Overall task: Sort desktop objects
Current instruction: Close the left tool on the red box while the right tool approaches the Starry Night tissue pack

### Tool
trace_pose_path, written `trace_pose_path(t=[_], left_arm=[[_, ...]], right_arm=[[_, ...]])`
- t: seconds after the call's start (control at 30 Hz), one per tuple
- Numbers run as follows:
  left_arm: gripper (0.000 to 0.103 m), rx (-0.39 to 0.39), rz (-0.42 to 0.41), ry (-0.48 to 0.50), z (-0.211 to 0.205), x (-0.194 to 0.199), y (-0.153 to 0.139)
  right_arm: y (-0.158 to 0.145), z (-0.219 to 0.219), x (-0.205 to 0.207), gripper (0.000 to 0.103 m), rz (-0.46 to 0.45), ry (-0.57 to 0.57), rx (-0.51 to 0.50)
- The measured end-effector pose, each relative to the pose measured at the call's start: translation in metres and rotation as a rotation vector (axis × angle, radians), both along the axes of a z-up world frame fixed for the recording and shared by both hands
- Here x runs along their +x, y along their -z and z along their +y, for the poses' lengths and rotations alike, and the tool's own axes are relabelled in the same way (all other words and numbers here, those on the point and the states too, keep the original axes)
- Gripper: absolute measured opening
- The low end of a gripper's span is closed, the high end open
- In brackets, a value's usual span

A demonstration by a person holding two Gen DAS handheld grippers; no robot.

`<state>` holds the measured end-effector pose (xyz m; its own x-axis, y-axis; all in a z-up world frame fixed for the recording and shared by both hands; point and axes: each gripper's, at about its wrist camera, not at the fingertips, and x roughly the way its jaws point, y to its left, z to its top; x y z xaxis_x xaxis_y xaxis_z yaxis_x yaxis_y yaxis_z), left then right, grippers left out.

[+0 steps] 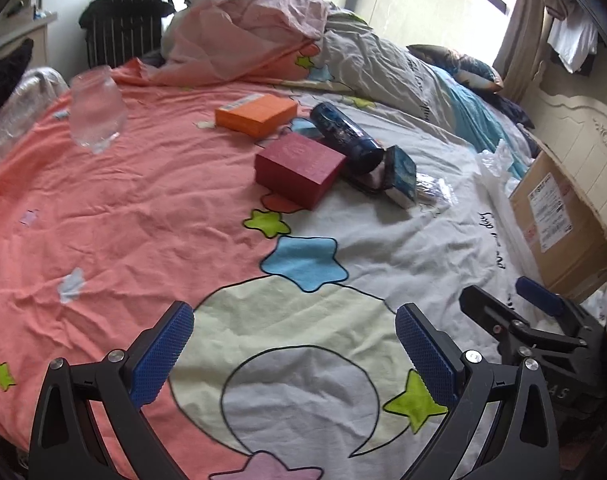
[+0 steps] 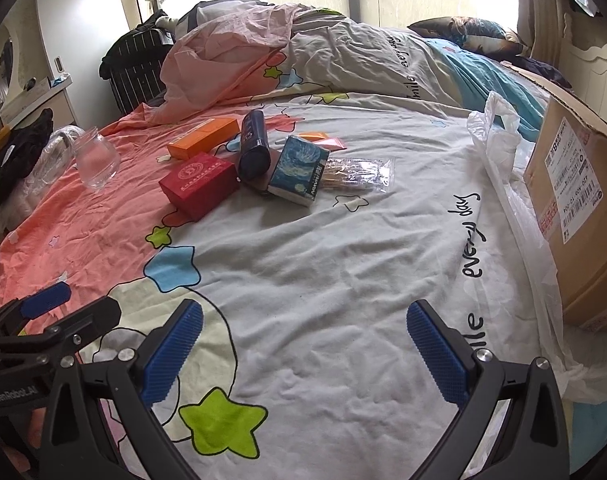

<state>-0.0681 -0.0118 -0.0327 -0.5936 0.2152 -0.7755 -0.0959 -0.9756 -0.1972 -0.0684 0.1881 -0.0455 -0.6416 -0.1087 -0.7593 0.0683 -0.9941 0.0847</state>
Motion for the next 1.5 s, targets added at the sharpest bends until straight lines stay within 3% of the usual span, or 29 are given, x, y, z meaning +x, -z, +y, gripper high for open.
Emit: trace_pose_path(t=[0.17,0.4,0.7,1.0,1.5], left_arm=[[0.103,-0.035,0.018,0.024,0.006,-0.01,-0.005],[0.103,-0.149,0.05,0.09,0.023,-0.027,-0.009],[0.103,-0.152,0.056,0.115,0.024,-0.057,-0.007],[0.103,-0.225,0.044,0.121,0.029,-0.085,0.002],[0.103,-0.25,-0.032,0.194,0.038,-0.127,0.021]], right_arm=[[-0.002,0.003,-0.011,0.102,0.001,0.0,0.008],[-0.005,0.001,-0.031,0.102,-0.009,-0.022,0.041],[-0.002,0.008,-0.064,0.102,-0.065,-0.053,0.013],[-0.005,0.008,-0.092,0.102,-0.081,-0.064,0.061],[0.004,-0.002,-0.126,0.102,-0.102,-0.103,0.103]])
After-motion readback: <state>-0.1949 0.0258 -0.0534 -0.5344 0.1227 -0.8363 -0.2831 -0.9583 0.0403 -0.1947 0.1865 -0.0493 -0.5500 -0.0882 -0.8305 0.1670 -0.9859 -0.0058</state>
